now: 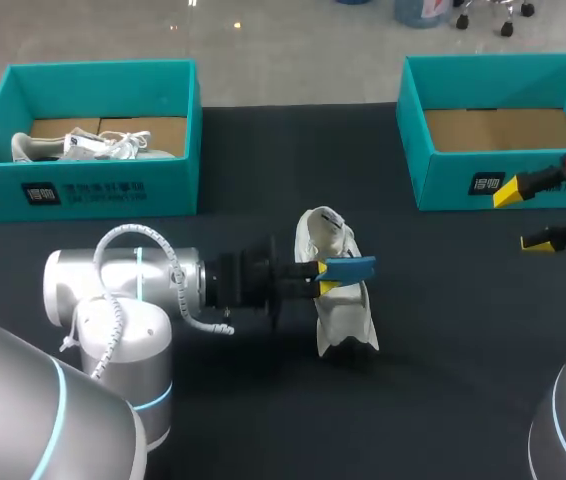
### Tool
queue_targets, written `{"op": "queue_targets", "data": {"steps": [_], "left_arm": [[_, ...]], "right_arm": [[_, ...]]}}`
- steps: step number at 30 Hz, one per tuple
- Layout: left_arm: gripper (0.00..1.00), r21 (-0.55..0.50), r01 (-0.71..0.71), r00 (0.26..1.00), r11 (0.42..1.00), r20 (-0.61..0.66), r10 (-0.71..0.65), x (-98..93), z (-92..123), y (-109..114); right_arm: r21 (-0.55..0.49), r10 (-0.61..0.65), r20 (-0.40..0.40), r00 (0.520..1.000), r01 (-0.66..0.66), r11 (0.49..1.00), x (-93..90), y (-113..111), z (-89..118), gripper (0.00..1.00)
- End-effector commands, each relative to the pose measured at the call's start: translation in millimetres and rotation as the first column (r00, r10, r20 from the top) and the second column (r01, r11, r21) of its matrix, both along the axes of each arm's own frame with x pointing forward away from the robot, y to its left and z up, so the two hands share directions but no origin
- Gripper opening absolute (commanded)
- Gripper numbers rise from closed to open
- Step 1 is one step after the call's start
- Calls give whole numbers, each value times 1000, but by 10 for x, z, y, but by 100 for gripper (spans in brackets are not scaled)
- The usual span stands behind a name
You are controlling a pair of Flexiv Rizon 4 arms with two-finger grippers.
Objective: Take the shoe out of the shoebox, open the shoe tongue, remove and reinsert the insole, then place the shoe into the shoebox
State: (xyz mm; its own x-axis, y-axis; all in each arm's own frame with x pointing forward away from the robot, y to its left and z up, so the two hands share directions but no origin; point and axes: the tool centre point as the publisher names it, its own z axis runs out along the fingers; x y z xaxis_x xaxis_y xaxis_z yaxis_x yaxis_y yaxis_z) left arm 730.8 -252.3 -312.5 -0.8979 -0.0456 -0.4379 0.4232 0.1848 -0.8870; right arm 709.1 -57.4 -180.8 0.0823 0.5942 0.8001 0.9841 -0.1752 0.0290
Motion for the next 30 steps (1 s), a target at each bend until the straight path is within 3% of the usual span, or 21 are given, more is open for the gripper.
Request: {"op": "queue_targets", "data": {"steps": [1,24,29,30], "left_arm": [[0,15,3,1000,1000,-1,-3,82,-26,-88],[0,137,1,1000,991,12,-2,276,-259,-44],[0,125,7,1000,992,15,-9,254,-167,-57],[8,123,10,1000,992,16,-12,251,-154,-60]], "right_arm": [[-1,0,-1,1000,0,1000,-2,1,-3,100],[-1,0,-1,1000,0,1000,-2,1,-3,100],[-1,0,-1,1000,0,1000,-2,1,-3,100],[-1,0,-1,1000,0,1000,-2,1,-3,100]]}}
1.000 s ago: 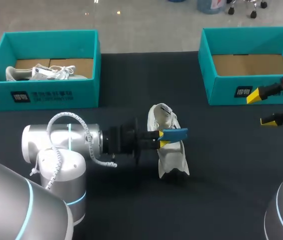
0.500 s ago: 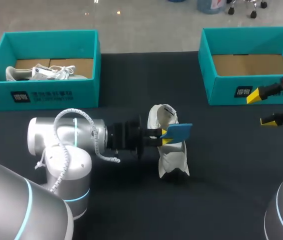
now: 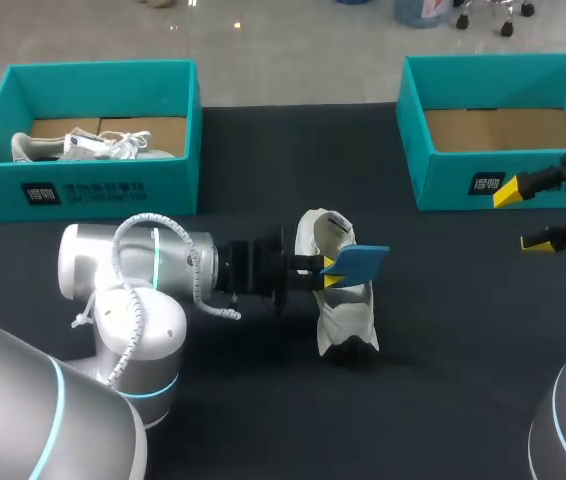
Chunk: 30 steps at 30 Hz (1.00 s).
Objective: Take the shoe out of the shoebox, open the shoe tongue, remove and reinsert the insole, then place the shoe into the shoebox
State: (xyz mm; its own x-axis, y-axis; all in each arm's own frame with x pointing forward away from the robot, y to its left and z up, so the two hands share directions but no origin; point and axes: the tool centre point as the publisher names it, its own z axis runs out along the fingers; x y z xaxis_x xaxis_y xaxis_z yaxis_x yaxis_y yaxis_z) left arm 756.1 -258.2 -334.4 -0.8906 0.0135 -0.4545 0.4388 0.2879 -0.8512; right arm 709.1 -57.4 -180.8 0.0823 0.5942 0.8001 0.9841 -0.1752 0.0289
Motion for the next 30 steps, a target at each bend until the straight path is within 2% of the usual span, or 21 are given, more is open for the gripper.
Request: {"op": "queue_targets", "data": {"steps": [1,4,18,22,24,30], "left_arm": [[19,-1,10,1000,1000,4,-10,-7,93,-7],[22,-5,17,1000,1000,15,-16,-20,144,-18],[20,-15,49,998,999,30,-49,-146,313,-17],[13,-4,59,998,998,19,-59,-196,300,-7],[0,4,63,998,998,14,-63,-213,281,-3],[0,48,70,998,996,1,-70,-200,183,2]], "right_arm": [[-1,0,-1,1000,0,1000,-1,1,-3,100],[-1,0,-1,1000,0,1000,-1,1,-3,100],[-1,0,-1,1000,0,1000,-1,1,-3,100],[-1,0,-1,1000,0,1000,-1,1,-3,100],[-1,0,-1,1000,0,1000,-1,1,-3,100],[-1,0,-1,1000,0,1000,-1,1,-3,100]]}}
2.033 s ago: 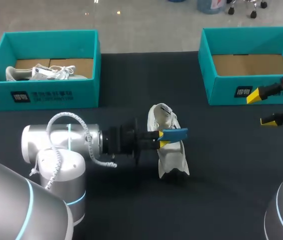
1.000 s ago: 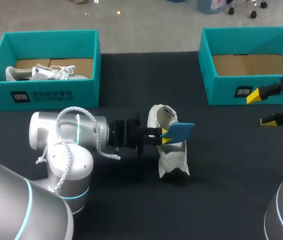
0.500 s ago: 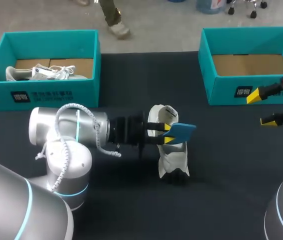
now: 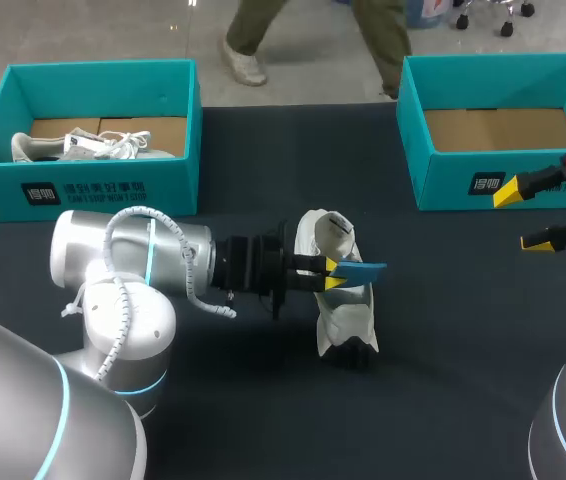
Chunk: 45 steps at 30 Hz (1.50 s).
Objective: Take the shoe out of the shoebox, open the shoe tongue, remove and reinsert the insole, then place the shoe into the shoebox
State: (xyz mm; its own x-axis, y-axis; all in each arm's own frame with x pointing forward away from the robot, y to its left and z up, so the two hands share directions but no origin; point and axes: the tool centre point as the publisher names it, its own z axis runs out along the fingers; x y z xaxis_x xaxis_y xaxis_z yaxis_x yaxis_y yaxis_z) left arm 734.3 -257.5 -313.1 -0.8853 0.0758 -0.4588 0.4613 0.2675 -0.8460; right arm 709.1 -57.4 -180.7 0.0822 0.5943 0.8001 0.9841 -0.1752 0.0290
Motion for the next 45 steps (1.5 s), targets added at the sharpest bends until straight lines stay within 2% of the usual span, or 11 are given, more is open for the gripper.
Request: {"op": "queue_targets", "data": {"steps": [1,11,19,25,27,31,35,37,41,43,45], "left_arm": [[0,38,6,1000,999,-2,-5,24,-48,-8],[0,134,23,998,991,62,-31,162,-198,-1],[0,140,10,998,990,63,-19,265,-280,33],[0,117,3,998,993,59,-10,232,-246,19],[11,111,1,998,994,59,-8,200,-207,23],[14,101,0,998,995,63,-6,139,-147,30],[32,93,9,998,996,67,-16,74,-98,13],[32,91,12,998,996,66,-18,51,-81,5],[23,96,20,998,995,55,-25,38,-115,-2],[2,101,21,998,995,53,-26,49,-142,-7],[0,113,25,998,993,53,-31,62,-163,-18]], "right_arm": [[-1,0,-1,1000,0,1000,-2,1,-3,100],[-1,0,-1,1000,0,1000,-2,1,-3,100],[-1,0,-1,1000,0,1000,-2,1,-3,100],[-1,0,-1,1000,0,1000,-2,1,-3,100],[-1,0,-1,1000,0,1000,-2,1,-3,100],[-1,0,-1,1000,0,1000,-2,1,-3,100],[-1,0,-1,1000,0,1000,-2,1,-3,100],[-1,0,-1,1000,0,1000,-2,1,-3,100],[-1,0,-1,1000,0,1000,-2,1,-3,100],[-1,0,-1,1000,0,1000,-2,1,-3,100],[-1,0,-1,1000,0,1000,-2,1,-3,100]]}}
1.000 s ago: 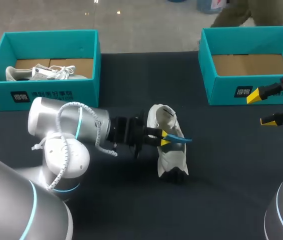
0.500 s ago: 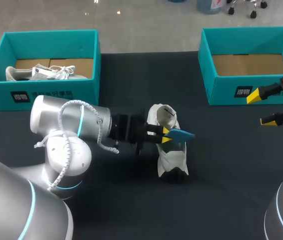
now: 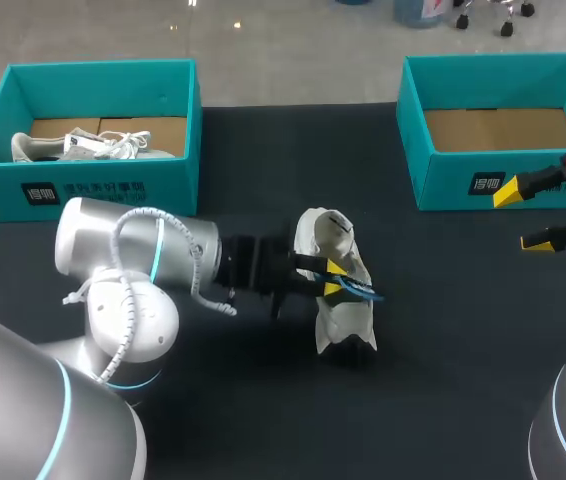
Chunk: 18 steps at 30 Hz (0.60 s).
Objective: Take the shoe out of the shoebox, open the shoe tongue, remove and reinsert the insole, then place the shoe into the shoebox
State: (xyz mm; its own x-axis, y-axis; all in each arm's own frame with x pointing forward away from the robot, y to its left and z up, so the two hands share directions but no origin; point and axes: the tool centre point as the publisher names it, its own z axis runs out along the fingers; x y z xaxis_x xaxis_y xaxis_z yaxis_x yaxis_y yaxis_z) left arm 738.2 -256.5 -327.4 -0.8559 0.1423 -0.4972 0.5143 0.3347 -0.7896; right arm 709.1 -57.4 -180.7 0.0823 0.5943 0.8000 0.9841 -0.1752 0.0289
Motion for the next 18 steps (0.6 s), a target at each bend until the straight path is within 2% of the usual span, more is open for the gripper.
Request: {"op": "queue_targets", "data": {"steps": [1,18], "left_arm": [[0,25,7,1000,1000,-2,-7,32,-33,-35],[0,101,-39,998,994,57,33,111,-238,-12]], "right_arm": [[-1,0,-1,1000,0,1000,-1,1,-3,100],[-1,0,-1,1000,0,1000,-1,1,-3,100]]}}
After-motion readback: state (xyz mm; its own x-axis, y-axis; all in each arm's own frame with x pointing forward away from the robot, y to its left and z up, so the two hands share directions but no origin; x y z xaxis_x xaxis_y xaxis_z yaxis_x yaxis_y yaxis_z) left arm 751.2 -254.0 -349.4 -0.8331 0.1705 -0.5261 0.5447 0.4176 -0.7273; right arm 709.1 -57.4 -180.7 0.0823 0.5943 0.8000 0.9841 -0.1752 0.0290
